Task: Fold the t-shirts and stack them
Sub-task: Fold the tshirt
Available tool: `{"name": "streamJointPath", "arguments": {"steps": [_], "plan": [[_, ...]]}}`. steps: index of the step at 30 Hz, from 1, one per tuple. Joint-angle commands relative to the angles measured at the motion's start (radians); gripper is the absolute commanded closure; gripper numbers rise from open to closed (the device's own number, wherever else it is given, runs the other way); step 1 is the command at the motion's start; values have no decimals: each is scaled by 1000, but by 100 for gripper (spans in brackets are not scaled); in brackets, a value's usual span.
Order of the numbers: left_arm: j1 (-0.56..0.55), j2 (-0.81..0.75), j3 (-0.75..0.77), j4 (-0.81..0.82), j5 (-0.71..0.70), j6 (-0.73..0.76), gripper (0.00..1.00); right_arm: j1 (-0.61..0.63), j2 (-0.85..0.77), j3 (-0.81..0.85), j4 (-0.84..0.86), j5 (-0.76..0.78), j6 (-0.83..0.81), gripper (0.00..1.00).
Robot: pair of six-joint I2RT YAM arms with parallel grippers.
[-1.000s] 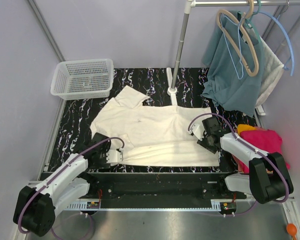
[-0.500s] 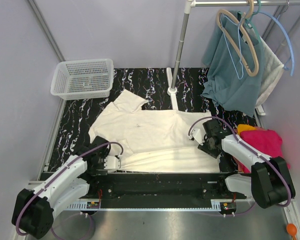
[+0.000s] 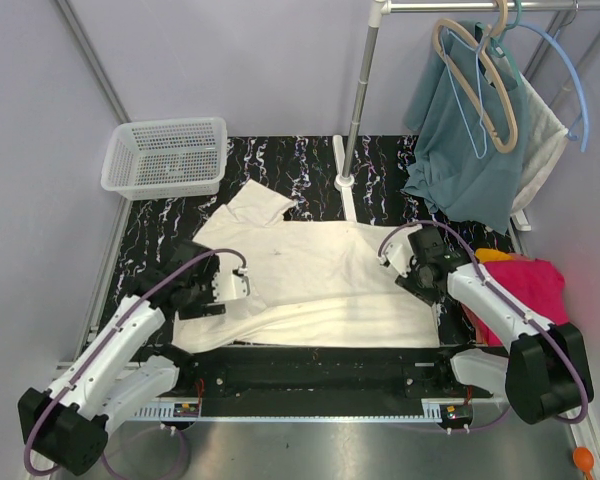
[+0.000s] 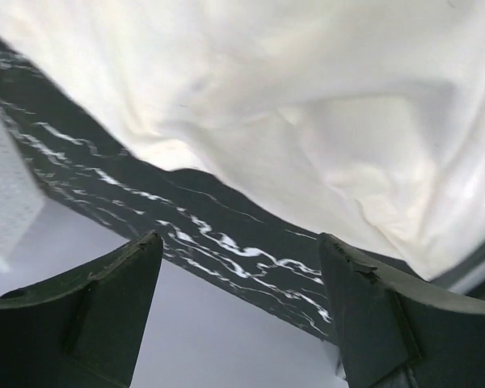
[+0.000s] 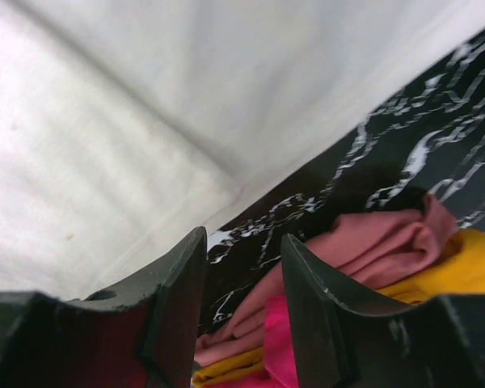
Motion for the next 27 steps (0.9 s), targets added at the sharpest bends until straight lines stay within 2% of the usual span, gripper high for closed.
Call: {"name": "streamJointPath", "arguments": {"steps": [1,4,8,11,19,27], "plan": [[5,43,62,136,31,-24,16,5,26,67,122,76,51,50],[48,120,92,226,99,-36,13,-12,78,103,197,81,92,50],[143,290,203,239,294,-70,12,-104,196,232,233,-65,172,50],[170,407,290,237,368,-82,11,-167,314,332,236,-152,214,48],[192,609,457,242,432,-85,11,-228,586,533,236,-215,220,46],[203,753,566,243,437,-100,12,-270,733,656,231,-255,203,46]]}}
